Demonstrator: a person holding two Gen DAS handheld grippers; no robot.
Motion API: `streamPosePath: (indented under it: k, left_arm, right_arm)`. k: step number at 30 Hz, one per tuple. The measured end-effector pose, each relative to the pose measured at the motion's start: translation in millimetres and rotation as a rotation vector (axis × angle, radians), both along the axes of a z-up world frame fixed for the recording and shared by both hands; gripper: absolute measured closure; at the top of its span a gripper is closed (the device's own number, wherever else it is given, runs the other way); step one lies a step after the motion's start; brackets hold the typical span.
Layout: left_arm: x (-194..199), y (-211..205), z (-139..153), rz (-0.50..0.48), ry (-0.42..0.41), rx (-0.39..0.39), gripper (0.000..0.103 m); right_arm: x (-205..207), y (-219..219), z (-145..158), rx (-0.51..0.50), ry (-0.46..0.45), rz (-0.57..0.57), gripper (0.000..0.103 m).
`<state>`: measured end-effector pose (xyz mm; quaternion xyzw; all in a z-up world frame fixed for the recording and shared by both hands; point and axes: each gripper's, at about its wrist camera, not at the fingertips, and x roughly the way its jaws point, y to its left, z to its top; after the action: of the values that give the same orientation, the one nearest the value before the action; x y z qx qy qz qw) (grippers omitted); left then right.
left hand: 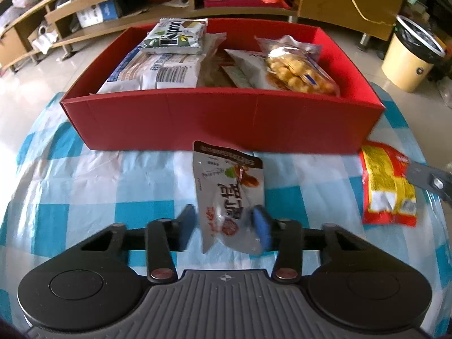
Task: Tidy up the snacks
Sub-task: 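Move right tool toward yellow-red Trolli packet while left tool approaches white jerky pouch, then grasp Trolli packet with right gripper while left gripper grasps white jerky pouch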
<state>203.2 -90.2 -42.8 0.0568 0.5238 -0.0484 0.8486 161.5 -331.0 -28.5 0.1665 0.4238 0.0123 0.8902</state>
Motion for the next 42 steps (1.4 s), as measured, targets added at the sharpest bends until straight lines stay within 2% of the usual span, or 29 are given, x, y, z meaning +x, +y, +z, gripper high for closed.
streamPosePath:
  k: [5,9,12,16,17,18,19,21,24,28,31,34,36,37,38,39,42]
  left_arm:
    - [-17,9,4,-0.019,0.009,-0.013,0.058]
    - [-24,18,5,-0.028,0.020,-0.026,0.058]
    - [-26,21,5,-0.030,0.029,-0.036,0.057]
    - [-28,21,4,-0.045,0.019,-0.021,0.049]
    - [-29,21,3,-0.047,0.012,-0.015,0.046]
    - [-30,21,2,-0.046,0.006,-0.009,0.045]
    - [-31,22,2,-0.049,0.002,-0.008,0.044]
    - [-33,22,2,-0.053,0.003,-0.013,0.044]
    - [-37,26,4,-0.056,0.015,-0.034,0.050]
    - [-48,37,7,-0.048,0.021,-0.047,0.049]
    - [-56,52,9,-0.030,0.033,-0.064,0.060]
    - [-60,65,12,0.003,0.051,-0.092,0.061]
    - [-61,65,18,0.009,0.027,-0.082,0.046]
    - [-61,63,21,0.012,0.010,-0.066,0.026]
    - [-61,59,26,0.012,-0.022,-0.045,0.014]
    - [-60,53,32,-0.002,-0.063,-0.023,0.012]
    - [-49,32,37,-0.058,-0.101,0.042,0.009]
  right_arm:
    - [11,6,-8,-0.013,0.041,-0.004,0.032]
    - [22,15,-12,0.018,0.071,0.012,0.029]
    - [32,29,-17,-0.031,0.104,0.026,0.026]
    - [39,46,-24,-0.125,0.118,0.038,0.026]
    - [38,49,-25,-0.144,0.119,0.039,0.026]
    - [37,51,-25,-0.164,0.119,0.041,0.031]
    - [36,53,-25,-0.190,0.118,0.050,0.041]
    - [30,55,-23,-0.219,0.111,0.088,0.045]
    - [18,51,-20,-0.197,0.119,0.105,0.049]
    - [-10,56,-15,-0.165,0.110,0.147,0.050]
    - [-41,67,-9,-0.149,0.093,0.206,0.050]
    - [-68,73,-6,-0.107,0.075,0.235,0.050]
    - [-78,76,-6,-0.075,0.071,0.235,0.050]
    - [-82,77,-8,-0.067,0.069,0.233,0.050]
    - [-84,78,-10,-0.067,0.065,0.233,0.050]
    - [-84,78,-11,-0.068,0.065,0.234,0.050]
    - [-82,75,-14,-0.031,0.062,0.233,0.050]
